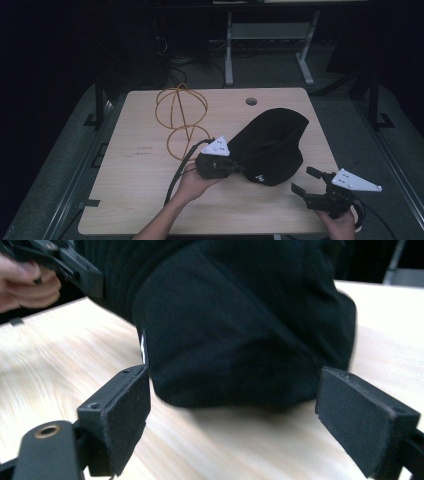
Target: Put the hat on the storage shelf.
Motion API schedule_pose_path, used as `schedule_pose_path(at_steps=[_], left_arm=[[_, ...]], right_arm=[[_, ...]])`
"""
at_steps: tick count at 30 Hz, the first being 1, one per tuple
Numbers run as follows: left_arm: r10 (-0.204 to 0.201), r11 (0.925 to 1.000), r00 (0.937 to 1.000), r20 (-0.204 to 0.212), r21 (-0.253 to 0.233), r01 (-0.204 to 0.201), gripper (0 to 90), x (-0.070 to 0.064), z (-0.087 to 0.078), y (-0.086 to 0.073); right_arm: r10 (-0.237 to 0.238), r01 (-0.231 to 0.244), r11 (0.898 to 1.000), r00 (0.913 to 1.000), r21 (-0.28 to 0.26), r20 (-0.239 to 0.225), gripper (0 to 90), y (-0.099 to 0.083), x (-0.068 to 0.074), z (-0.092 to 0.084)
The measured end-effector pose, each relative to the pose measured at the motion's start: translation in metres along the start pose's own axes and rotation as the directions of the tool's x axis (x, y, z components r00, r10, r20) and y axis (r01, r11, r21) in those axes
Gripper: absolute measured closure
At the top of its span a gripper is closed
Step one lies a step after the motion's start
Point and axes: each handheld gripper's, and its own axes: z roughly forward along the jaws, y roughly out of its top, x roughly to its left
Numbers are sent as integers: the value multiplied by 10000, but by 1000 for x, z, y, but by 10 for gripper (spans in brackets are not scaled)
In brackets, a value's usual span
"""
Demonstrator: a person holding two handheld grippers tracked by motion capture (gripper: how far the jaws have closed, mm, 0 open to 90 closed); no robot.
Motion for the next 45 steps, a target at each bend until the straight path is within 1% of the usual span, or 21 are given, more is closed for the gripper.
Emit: schedule_pose_path(at_steps=[2,4,9,11,14,15,16,19,20,21,22,23,26,27,30,33,34,38,42,43,45], left_arm=[[-76,9999,9999,102,-98,77,860,1,-2,0],[-251,9992,9993,280,-316,259,861,2,-7,-2],[-591,9948,9964,608,-792,638,862,3,-13,-1],[-657,9929,9954,698,-941,722,862,2,-14,0],[-672,9924,9949,756,-983,745,862,1,-14,1],[-666,9922,9948,770,-1005,742,862,0,-14,1],[-666,9922,9948,770,-1005,742,862,0,-14,1],[-658,9920,9944,822,-1018,740,862,-1,-12,1],[-658,9920,9944,822,-1018,740,863,-1,-12,1],[-655,9923,9940,876,-988,741,863,-1,-11,2],[-655,9923,9940,876,-988,741,863,-1,-11,2],[-585,9936,9944,876,-913,665,862,-2,-9,2],[-537,9947,9947,878,-829,610,863,-4,-8,2],[-512,9952,9951,846,-791,579,863,-4,-8,2],[-384,9966,9965,744,-694,435,862,-5,-9,2],[-191,9981,9984,537,-583,222,860,-7,-10,2],[-22,9987,9993,375,-500,41,859,-9,-12,3],[167,9992,9998,124,-357,-163,851,-12,-14,5],[308,9993,9994,-141,-190,-311,787,-14,-18,7],[463,9989,9981,-404,-81,-467,764,-15,-21,8],[494,9987,9973,-547,-52,-497,729,-16,-24,8]], right_arm=[[-81,80,10000,9999,-42,-68,140,3,2,3],[-320,319,9995,9994,-59,-123,140,12,7,13],[-325,327,9995,9982,44,-507,139,18,10,26],[-397,399,9992,9987,53,-331,134,17,13,30],[-425,427,9991,9985,35,-334,143,17,14,32],[-478,480,9988,9983,49,-320,218,17,14,34],[-478,480,9988,9983,49,-320,218,17,14,34],[-632,629,9980,9963,-74,-586,434,17,14,35],[-632,629,9980,9963,-74,-586,434,17,14,35],[-742,737,9972,9956,-99,-568,524,18,15,38],[-742,737,9972,9956,-99,-568,524,18,15,38],[-886,884,9961,9943,-64,-592,638,18,17,41],[-956,959,9954,9942,41,-499,769,17,19,46],[-931,933,9956,9942,13,-541,812,17,19,47],[-880,878,9961,9942,-58,-613,863,19,19,47],[-1034,1031,9946,9927,-82,-625,876,20,20,46],[-1115,1111,9938,9916,-103,-648,878,21,21,44],[-1114,1111,9938,9910,-93,-738,880,22,23,41],[-1239,1235,9923,9896,-110,-727,881,26,23,38],[-1212,1210,9926,9899,-77,-735,881,28,23,36],[-1214,1211,9926,9898,-87,-743,881,31,22,33]])
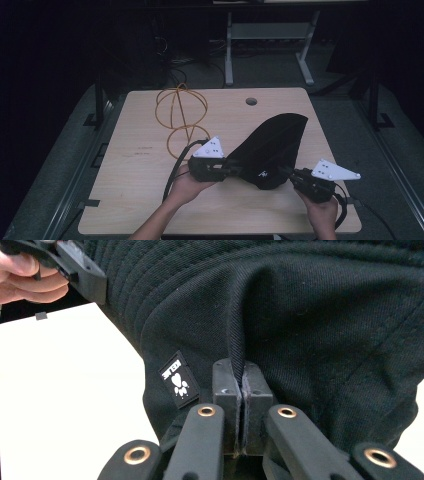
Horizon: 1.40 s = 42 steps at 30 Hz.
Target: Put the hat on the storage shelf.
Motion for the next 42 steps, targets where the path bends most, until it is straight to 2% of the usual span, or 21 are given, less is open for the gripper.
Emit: schedule_pose_path(at_steps=[5,6,10,15,22,25,30,33,40,42], left_arm=[[94,9998,9997,-243,149,-90,616,-1,-6,-1],[173,9996,9990,-401,223,-164,591,-3,-10,-2],[275,9993,9978,-600,262,-260,546,-6,-19,-6],[271,9994,9970,-725,254,-254,521,-6,-28,-13],[-20,9996,9942,-1078,279,50,488,-5,-45,-31],[-103,9996,9932,-1160,264,134,486,-5,-51,-36],[-290,9992,9893,-1426,218,325,483,-4,-63,-51],[-246,9992,9876,-1553,285,294,479,-3,-65,-55],[-417,9987,9816,-1866,209,464,465,-3,-75,-69],[-531,9982,9801,-1912,180,576,456,-3,-76,-73]], right_arm=[[-11,11,9999,10000,139,-7,881,8,-1,-6],[-65,65,9999,10000,138,-33,881,12,-1,-9],[-30,32,9997,9999,234,-109,882,21,-2,-13],[-36,42,9996,9998,263,-214,882,32,-4,-16],[-363,387,9978,9983,540,-450,883,59,-5,-20],[-474,500,9973,9977,546,-481,883,65,-5,-20],[-511,555,9967,9960,596,-730,886,80,-6,-19],[-471,515,9969,9962,598,-729,886,84,-6,-18],[-347,395,9981,9947,474,-972,886,103,-6,-14],[-460,503,9978,9943,429,-962,886,109,-5,-13]])
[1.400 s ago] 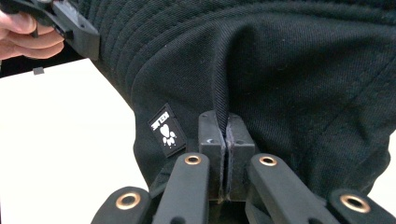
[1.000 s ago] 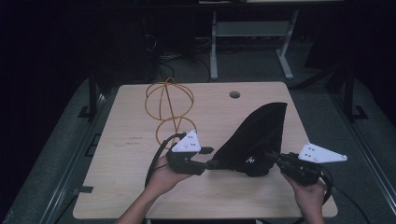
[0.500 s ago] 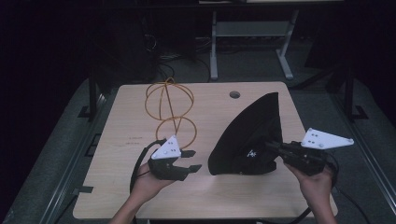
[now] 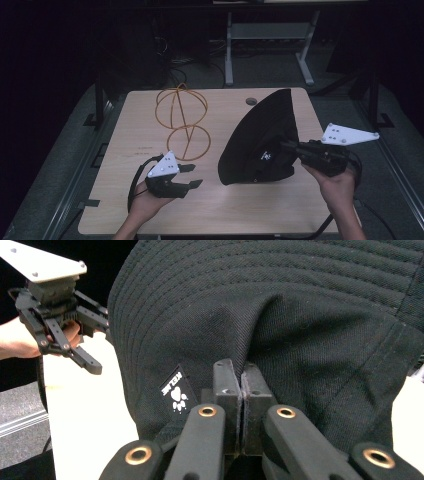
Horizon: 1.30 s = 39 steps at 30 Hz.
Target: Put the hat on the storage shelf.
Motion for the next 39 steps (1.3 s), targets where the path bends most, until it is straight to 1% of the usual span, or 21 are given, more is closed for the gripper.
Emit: schedule_pose_path(at_steps=[1,2,5,6,7,8,10,11,12,16,17,18,19,22,26,27,30,32,34,36,39], left_arm=[[0,10000,10000,0,0,0,451,0,0,0],[-32,10000,10000,-62,92,33,445,1,-1,-4],[-63,10000,9999,-88,59,64,437,2,-2,-8],[-123,9999,9998,-152,28,124,433,4,-1,-13],[-123,9999,9998,-152,28,124,428,4,-1,-13],[-144,9998,9997,-208,111,146,423,5,-1,-17],[-235,9997,9995,-225,94,237,423,6,-1,-21],[-235,9997,9995,-225,94,237,420,6,-1,-21],[-251,9996,9993,-259,107,254,417,6,-1,-22],[-305,9995,9992,-251,61,306,413,8,-3,-24],[-371,9993,9990,-256,3,371,413,8,-3,-26],[-413,9991,9989,-230,68,415,413,8,-3,-27],[-408,9990,9989,-215,145,411,413,8,-3,-27],[-420,9990,9987,-278,121,424,405,8,-3,-30],[-210,9995,9990,-392,219,219,387,10,-3,-33],[-208,9996,9989,-409,155,215,384,10,-3,-33],[-195,9996,9993,-331,176,200,384,10,-4,-34],[-297,9995,9990,-320,105,300,384,10,-4,-35],[-297,9993,9990,-332,199,303,380,11,-5,-37],[-334,9993,9990,-306,152,338,378,11,-4,-39],[-284,9993,9991,-325,232,291,378,10,-3,-40]], right_arm=[[0,0,10000,10000,0,0,886,0,0,0],[-44,44,10000,10000,-41,-31,887,6,0,1],[-82,82,10000,10000,-50,-56,887,12,1,2],[-138,137,9999,9998,-78,-112,886,18,1,4],[-138,137,9999,9998,-78,-112,886,18,1,4],[-197,196,9997,9997,-145,-133,886,23,1,5],[-219,215,9996,9996,-197,-196,886,29,2,8],[-219,215,9996,9996,-197,-196,886,29,2,8],[-279,273,9993,9994,-239,-226,886,36,3,10],[-332,319,9989,9986,-345,-401,886,49,4,16],[-332,319,9989,9986,-345,-401,886,49,4,16],[-414,395,9983,9981,-426,-449,886,57,5,19],[-414,395,9983,9981,-426,-449,886,57,5,19],[-562,538,9975,9969,-450,-558,886,70,7,26],[-691,656,9966,9950,-504,-718,886,83,8,34],[-692,656,9966,9948,-508,-741,886,86,8,37],[-684,646,9967,9943,-492,-812,886,93,7,45],[-642,599,9970,9937,-496,-920,886,96,6,50],[-615,568,9971,9932,-499,-990,885,99,6,55],[-574,519,9972,9928,-539,-1054,885,101,5,59],[-496,432,9973,9925,-586,-1121,885,103,5,63]])
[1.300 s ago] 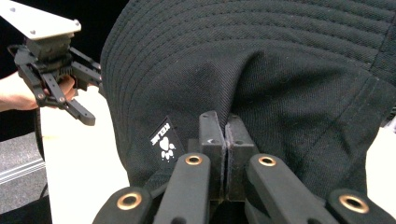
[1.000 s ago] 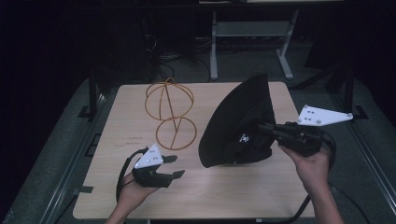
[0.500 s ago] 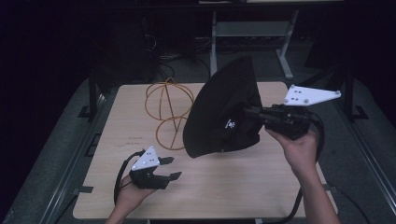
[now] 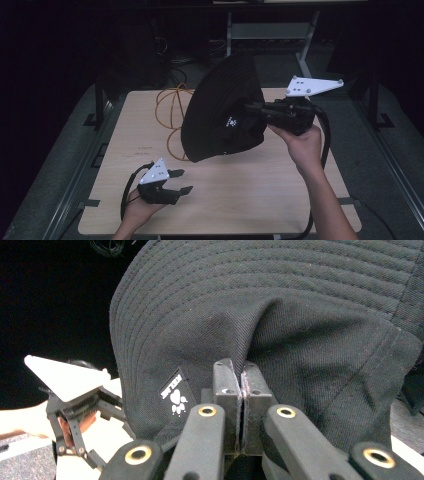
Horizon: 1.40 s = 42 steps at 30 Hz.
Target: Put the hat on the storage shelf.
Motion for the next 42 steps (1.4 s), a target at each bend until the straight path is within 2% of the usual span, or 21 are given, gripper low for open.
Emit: schedule_pose_path(at_steps=[10,11,17,23,29,42], left_arm=[[19,10000,10000,57,-49,-19,378,-1,-1,-2],[145,9999,9999,63,71,-146,377,-1,-1,-2],[181,9998,9998,104,51,-182,377,-2,2,-3],[403,9990,9991,152,160,-406,375,-6,5,-3],[461,9988,9986,270,178,-466,376,-8,6,-3],[430,9990,9988,250,105,-432,370,-9,6,-4]], right_arm=[[-83,82,9999,9999,-104,-104,885,15,-1,17],[-95,93,9999,9999,-106,-112,885,17,-1,18],[-218,217,9997,9995,-74,-229,885,28,0,30],[-213,211,9998,9992,-52,-330,885,38,0,44],[-237,239,9997,9991,39,-362,887,48,1,55],[-304,314,9993,9985,220,-461,886,68,-1,80]])
